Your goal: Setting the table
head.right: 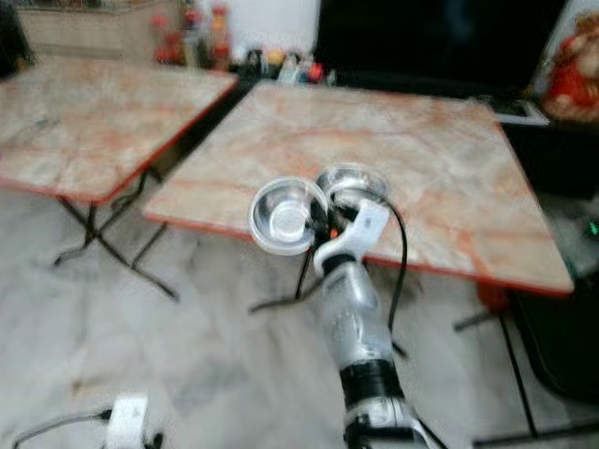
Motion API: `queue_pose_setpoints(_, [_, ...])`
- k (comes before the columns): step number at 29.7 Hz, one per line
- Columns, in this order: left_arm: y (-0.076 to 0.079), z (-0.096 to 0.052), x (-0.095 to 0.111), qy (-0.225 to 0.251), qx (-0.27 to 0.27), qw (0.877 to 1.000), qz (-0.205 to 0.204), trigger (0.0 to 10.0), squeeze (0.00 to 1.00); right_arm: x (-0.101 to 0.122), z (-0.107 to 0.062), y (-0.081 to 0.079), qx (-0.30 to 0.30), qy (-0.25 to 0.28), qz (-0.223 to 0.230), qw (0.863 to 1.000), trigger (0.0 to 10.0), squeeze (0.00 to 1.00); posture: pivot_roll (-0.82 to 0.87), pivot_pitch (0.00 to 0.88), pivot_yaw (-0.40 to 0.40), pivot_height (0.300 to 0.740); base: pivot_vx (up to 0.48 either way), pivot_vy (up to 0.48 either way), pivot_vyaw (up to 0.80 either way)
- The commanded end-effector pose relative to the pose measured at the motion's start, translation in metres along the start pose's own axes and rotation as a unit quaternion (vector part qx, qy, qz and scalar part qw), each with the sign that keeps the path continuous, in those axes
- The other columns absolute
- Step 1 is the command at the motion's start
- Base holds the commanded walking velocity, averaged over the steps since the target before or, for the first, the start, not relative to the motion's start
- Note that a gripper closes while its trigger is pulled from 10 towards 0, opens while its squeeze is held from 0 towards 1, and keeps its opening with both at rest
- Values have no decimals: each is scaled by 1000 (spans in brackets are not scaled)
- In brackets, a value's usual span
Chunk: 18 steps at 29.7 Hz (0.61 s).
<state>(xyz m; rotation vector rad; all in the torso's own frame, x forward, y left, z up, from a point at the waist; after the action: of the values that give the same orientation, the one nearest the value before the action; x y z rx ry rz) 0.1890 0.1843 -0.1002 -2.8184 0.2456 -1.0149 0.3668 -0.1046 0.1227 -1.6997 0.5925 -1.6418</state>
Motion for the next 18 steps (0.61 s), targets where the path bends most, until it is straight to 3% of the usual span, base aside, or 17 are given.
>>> queue_pose_setpoints(1, [-14, 0, 0, 0, 16, 1000, 0, 10000, 0, -1, 5, -16, 22, 4, 1, 1000, 10000, 0, -38, 0, -35, 740, 0, 0, 0])
queue_pose_setpoints(12, [-19, 0, 3, 7, 20, 1000, -4, 10000, 0, -3, 5, -17, 23, 2, 6, 1000, 10000, 0, -39, 0, -29, 740, 0, 0, 0])
queue_pose_setpoints(18, [-21, 0, 3, 6, 24, 1000, -1, 10000, 0, -3, 5, -18, 24, 6, 1, 1000, 10000, 0, -41, 0, -25, 740, 0, 0, -388])
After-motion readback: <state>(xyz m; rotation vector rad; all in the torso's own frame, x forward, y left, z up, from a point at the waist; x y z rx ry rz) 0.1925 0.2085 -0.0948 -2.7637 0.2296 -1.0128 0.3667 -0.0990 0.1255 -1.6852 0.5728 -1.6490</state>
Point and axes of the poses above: a point about 5 cm out from each wrist's last joint towards the gripper, its own z axis pointing out of the wrist towards the gripper, its own x axis along the axis of the wrist's last joint, y = z × x, the point moved 2 cm from there along z, pointing out of the wrist towards the gripper, and after that the axes turned 12 degrees about z, right-handed, at the moved point
